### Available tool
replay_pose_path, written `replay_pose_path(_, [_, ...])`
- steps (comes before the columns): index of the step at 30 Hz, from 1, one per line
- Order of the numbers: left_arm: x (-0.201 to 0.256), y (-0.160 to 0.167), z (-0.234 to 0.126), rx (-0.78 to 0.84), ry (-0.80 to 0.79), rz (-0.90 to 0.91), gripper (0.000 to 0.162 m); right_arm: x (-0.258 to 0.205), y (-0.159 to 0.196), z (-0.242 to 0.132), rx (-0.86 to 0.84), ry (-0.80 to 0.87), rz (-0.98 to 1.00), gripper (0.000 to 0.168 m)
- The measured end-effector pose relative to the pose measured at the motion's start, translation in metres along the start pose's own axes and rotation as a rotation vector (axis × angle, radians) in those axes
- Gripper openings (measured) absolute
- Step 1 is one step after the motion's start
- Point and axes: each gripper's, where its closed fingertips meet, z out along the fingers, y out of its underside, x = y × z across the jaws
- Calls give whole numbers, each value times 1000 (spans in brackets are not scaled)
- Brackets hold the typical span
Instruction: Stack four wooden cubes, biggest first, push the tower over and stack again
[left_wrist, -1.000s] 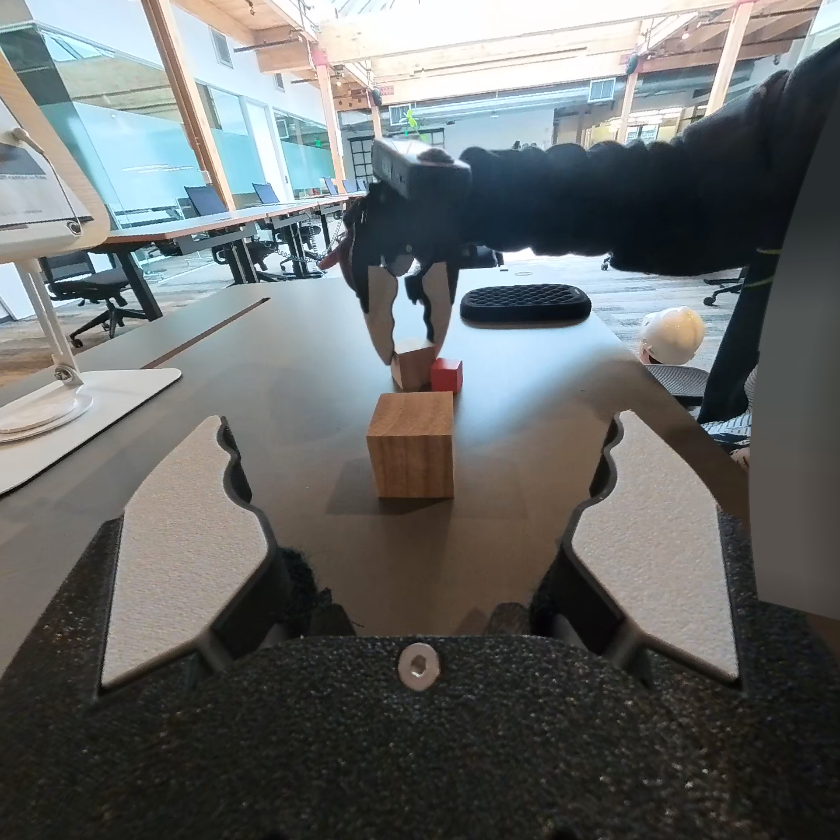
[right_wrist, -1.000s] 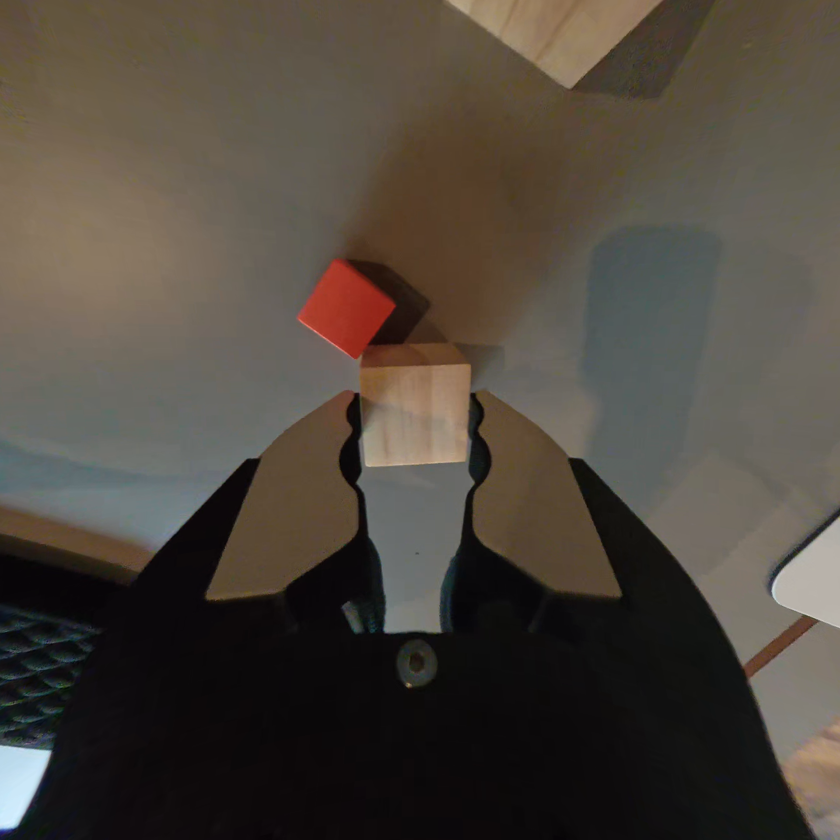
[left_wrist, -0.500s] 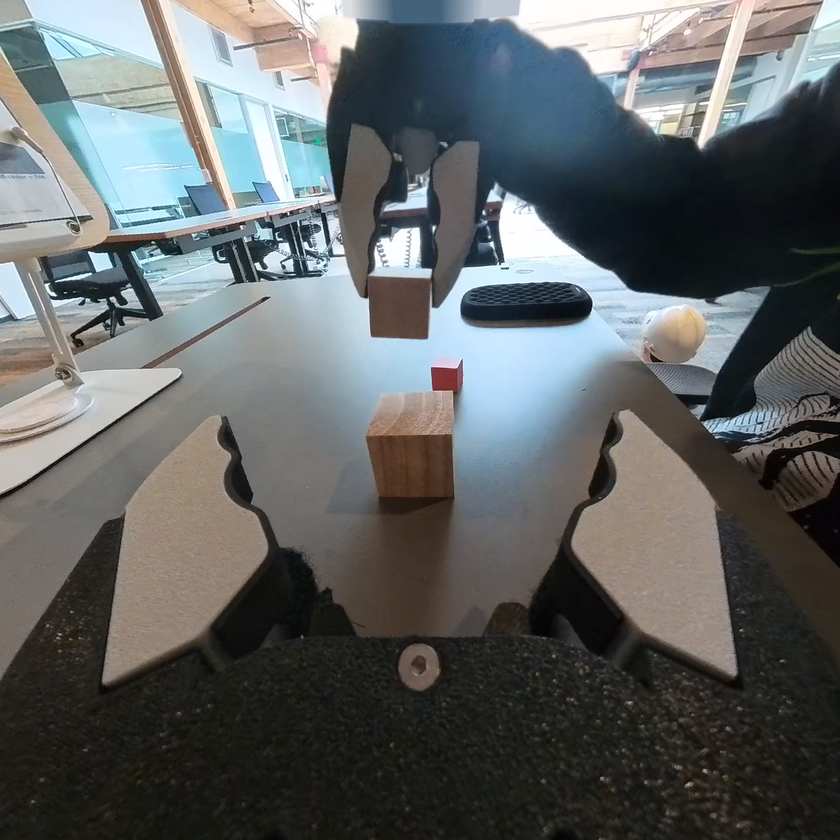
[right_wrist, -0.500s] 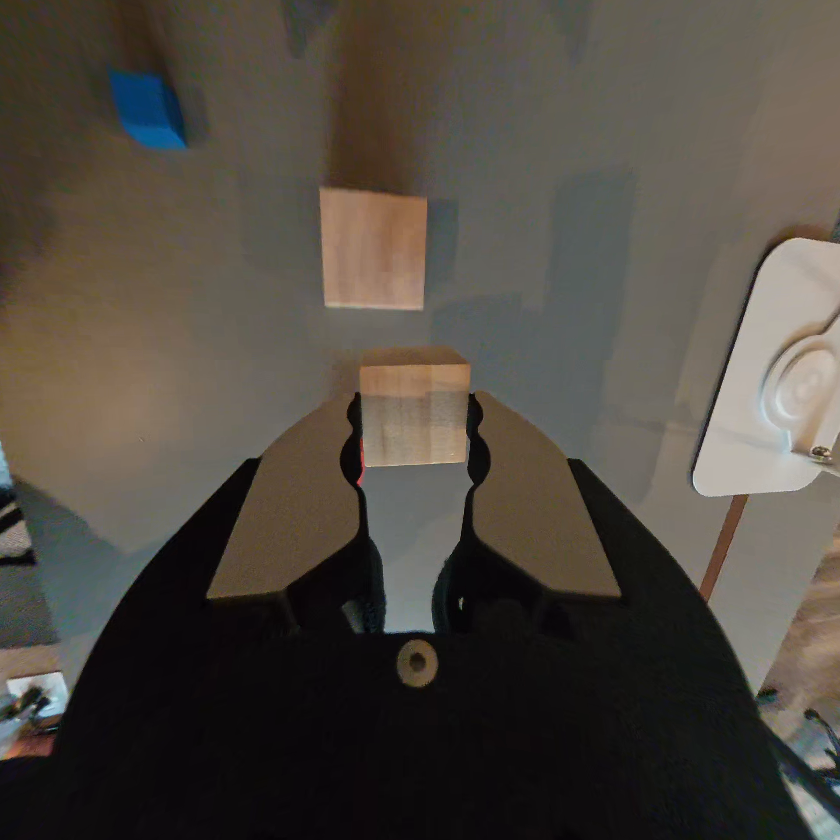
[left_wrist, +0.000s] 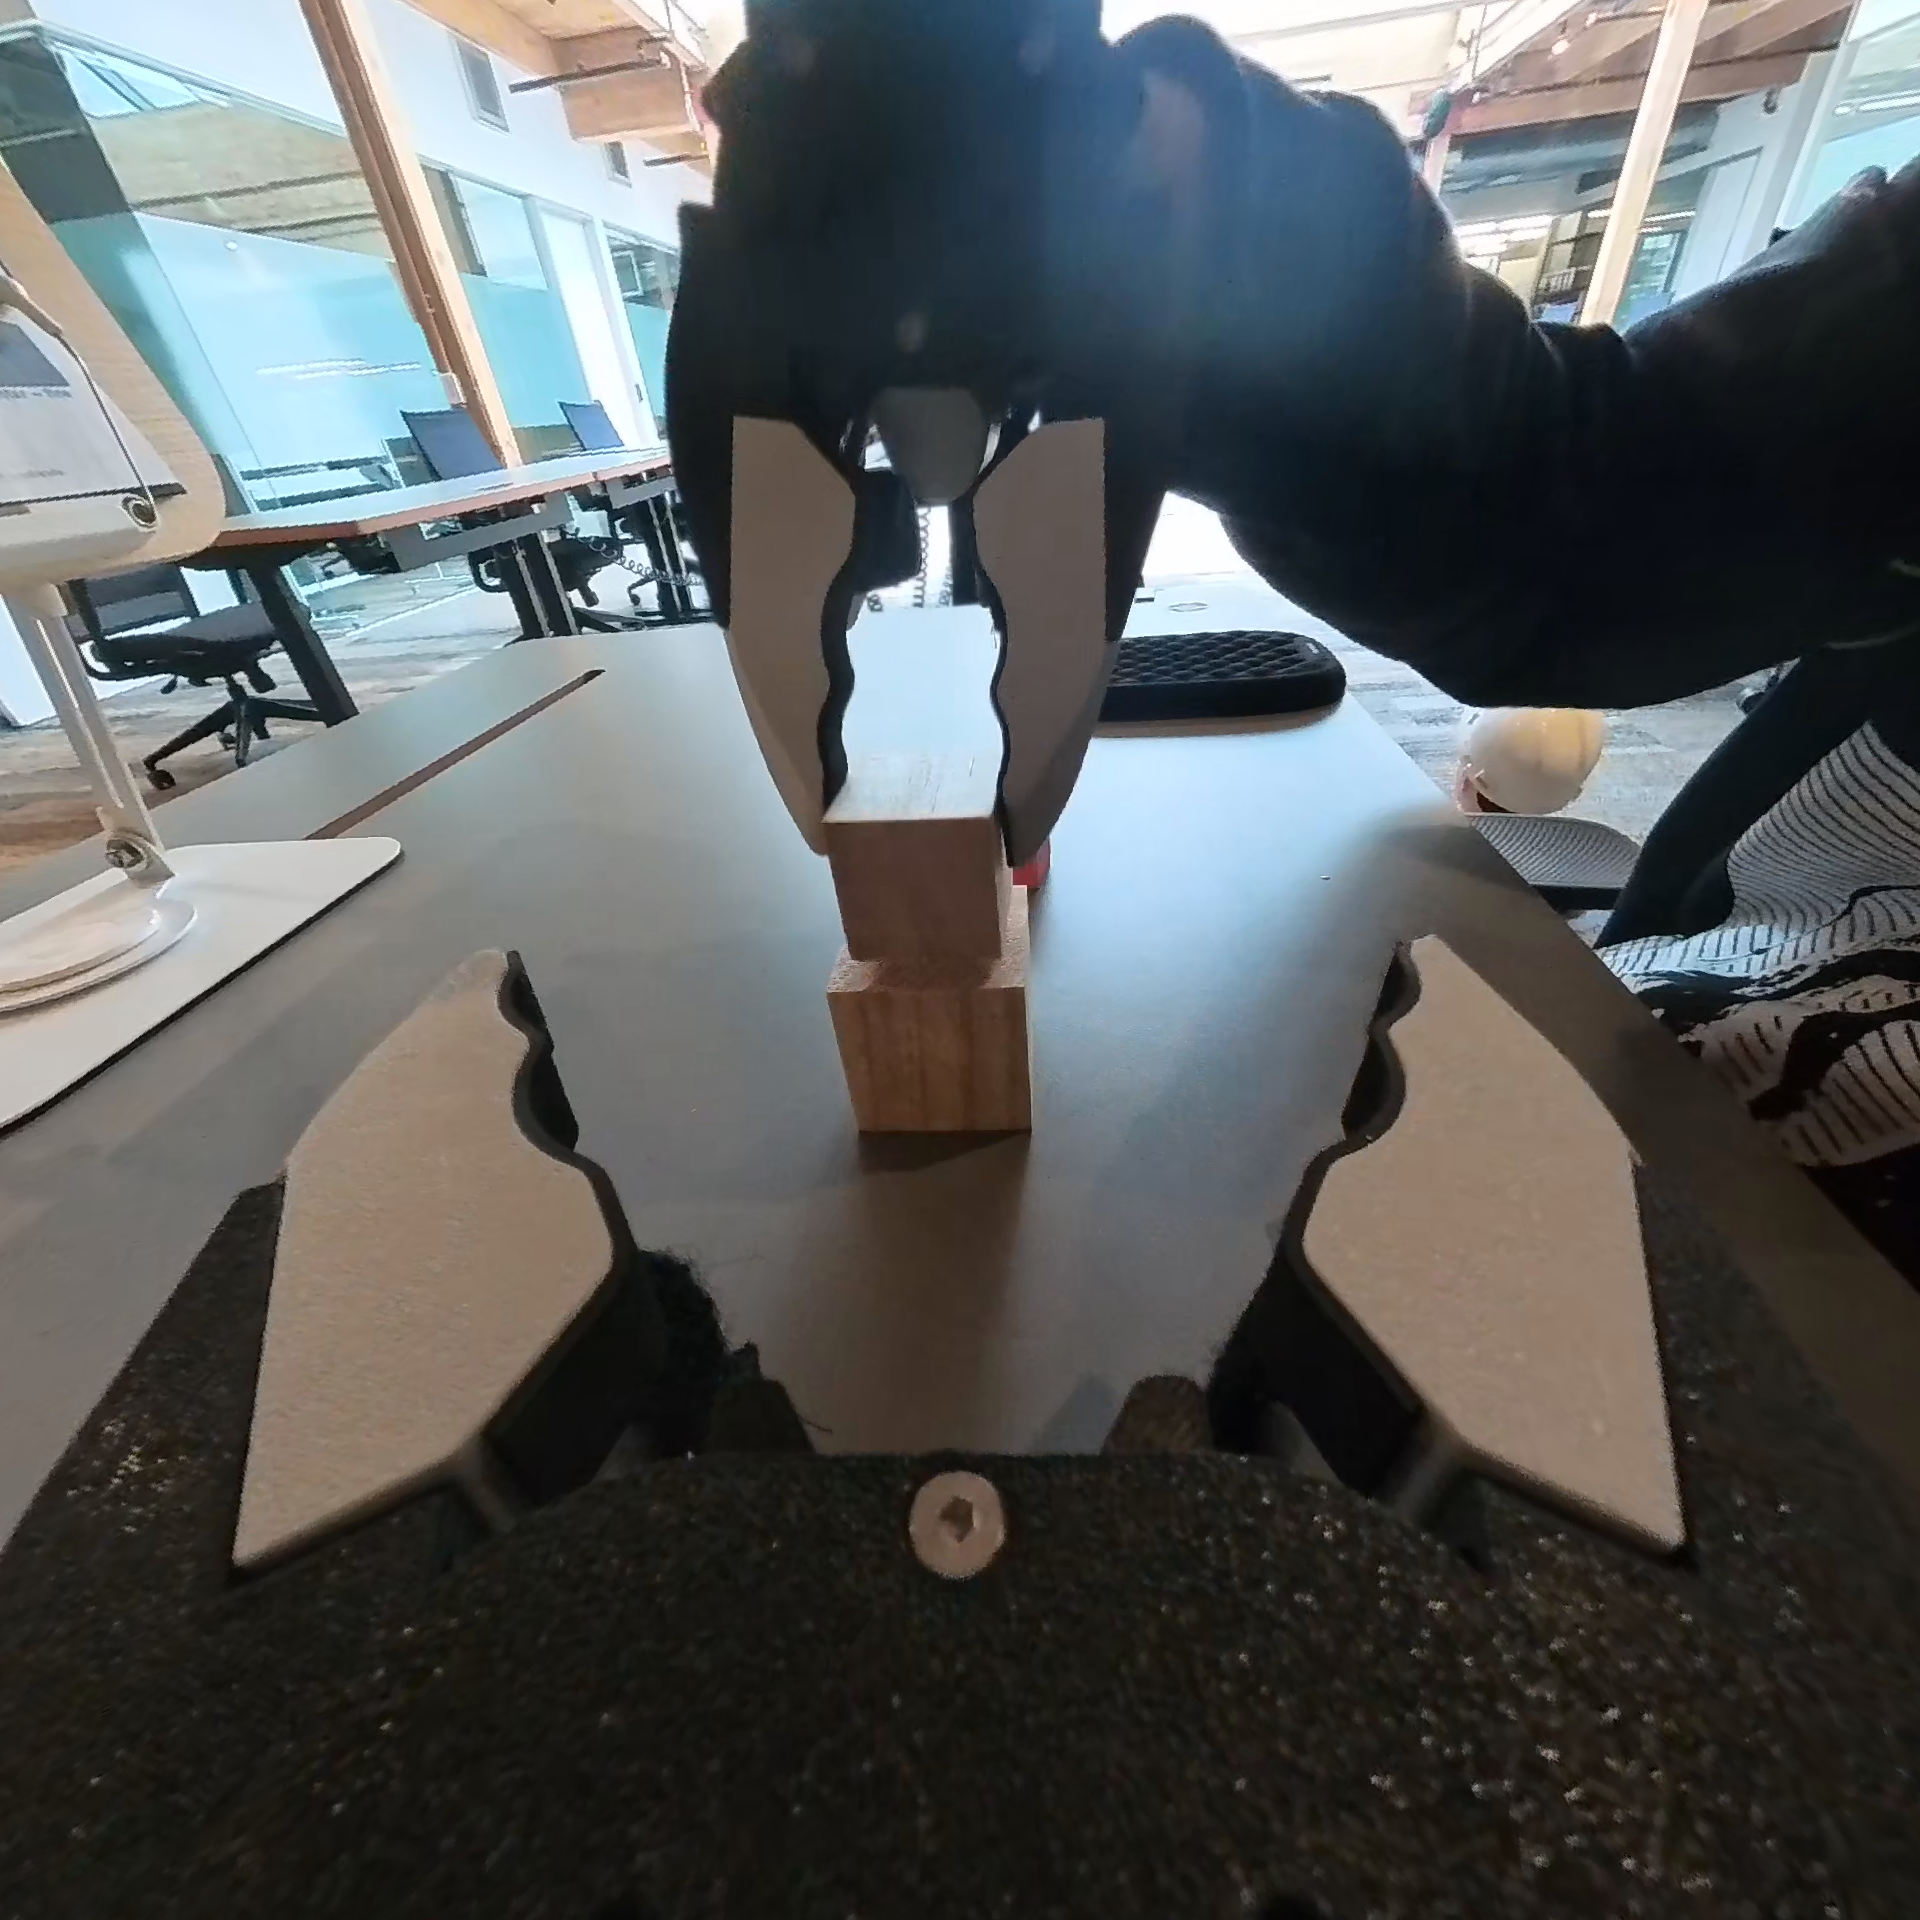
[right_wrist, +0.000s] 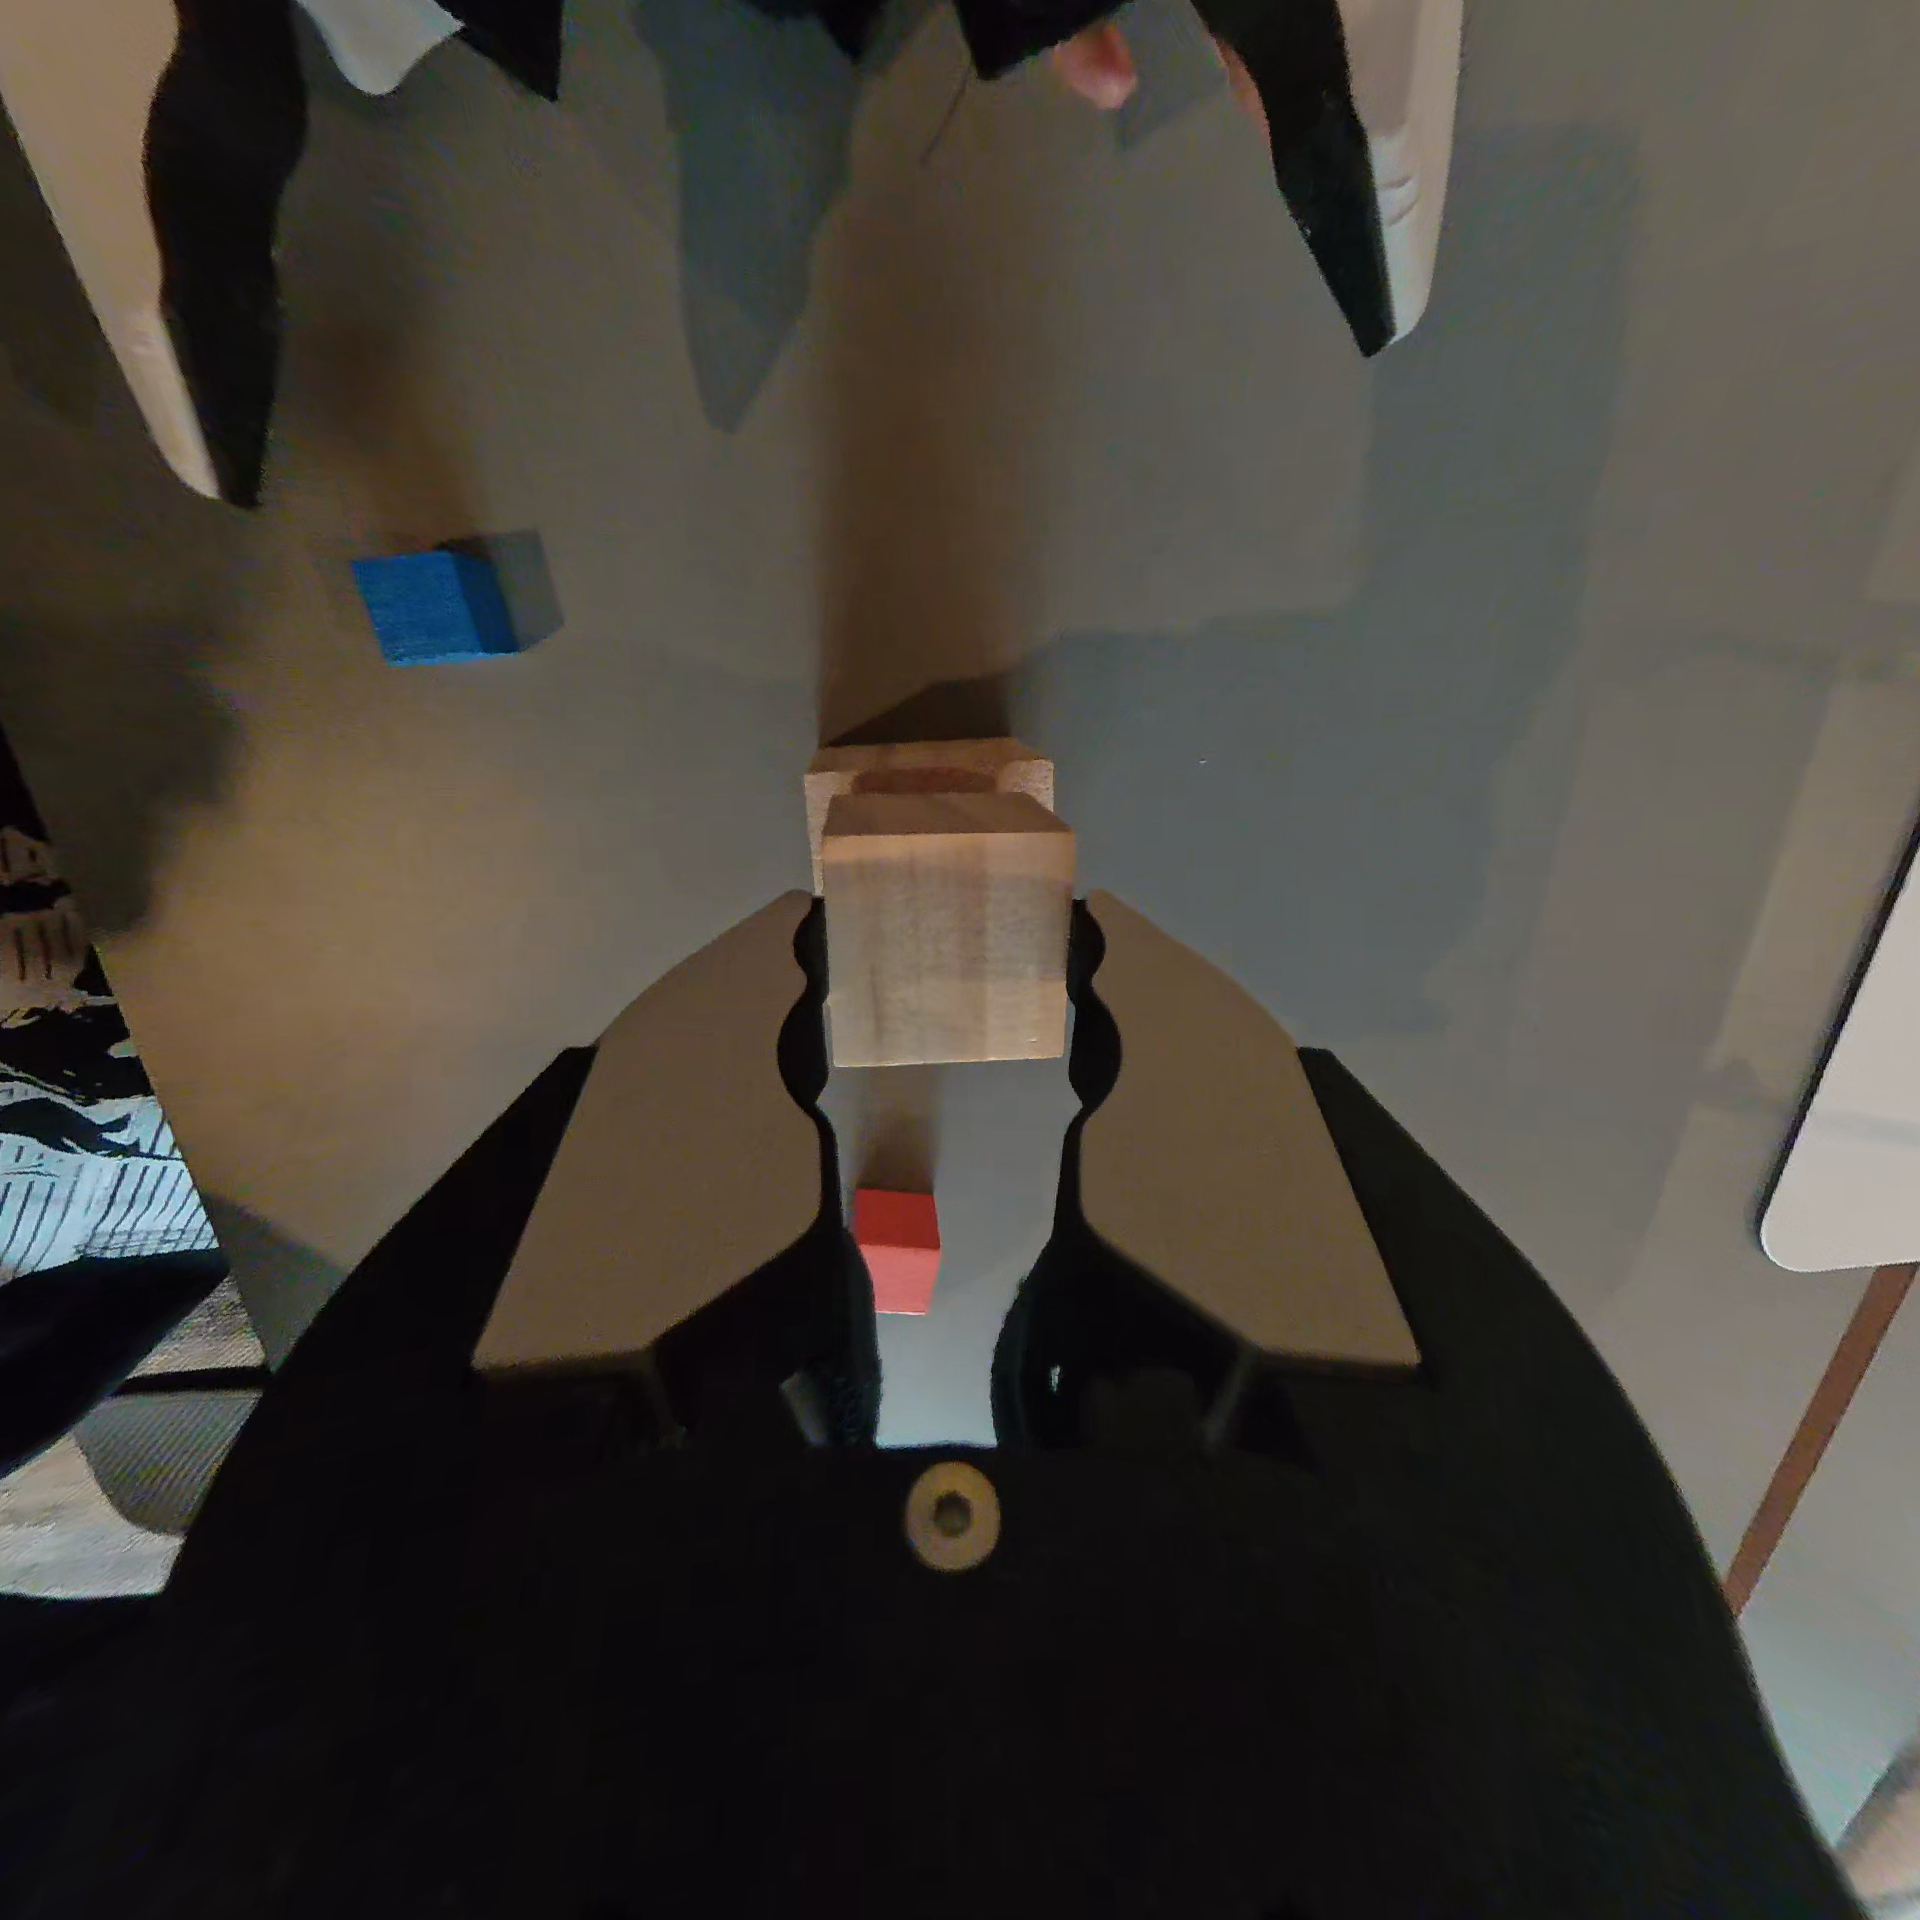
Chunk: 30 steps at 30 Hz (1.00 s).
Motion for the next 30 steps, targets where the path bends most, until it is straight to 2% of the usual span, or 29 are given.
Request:
replay_pose_path(10, [-1,0,0,2,0,-7,144,0,2,5,4,-25,-32,44])
replay_pose_path(13, [0,0,0,1,1,-5,144,0,0,5,12,-26,-22,60])
replay_pose_path(17, [-1,0,0,4,0,-7,144,-1,2,-15,80,5,-34,66])
replay_pose_path(19, [-1,0,0,4,0,-6,144,-5,13,-27,122,15,-73,66])
replay_pose_path(22, [-1,0,0,2,-2,-7,144,-5,51,-30,97,38,-37,65])
replay_pose_path(26, [-1,0,0,1,-4,-8,144,-11,100,-8,30,24,89,61])
replay_pose_path(30, [-2,-1,-1,6,-9,-11,143,-14,125,14,-6,12,146,59])
